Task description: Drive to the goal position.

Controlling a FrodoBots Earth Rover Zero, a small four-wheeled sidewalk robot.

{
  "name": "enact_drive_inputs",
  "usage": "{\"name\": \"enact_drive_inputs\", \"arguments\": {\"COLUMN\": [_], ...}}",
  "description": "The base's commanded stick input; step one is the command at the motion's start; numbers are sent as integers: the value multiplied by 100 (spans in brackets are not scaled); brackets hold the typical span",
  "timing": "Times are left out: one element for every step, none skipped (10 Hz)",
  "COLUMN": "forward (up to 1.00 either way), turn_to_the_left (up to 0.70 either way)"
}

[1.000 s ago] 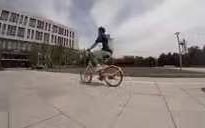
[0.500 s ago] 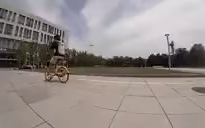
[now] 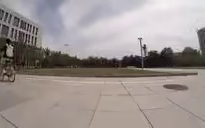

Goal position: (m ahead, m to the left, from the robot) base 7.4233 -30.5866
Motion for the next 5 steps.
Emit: {"name": "enact_drive_inputs", "arguments": {"forward": [0, 0, 0, 0, 0], "turn_to_the_left": [-70, -70, -70, -70, -70]}}
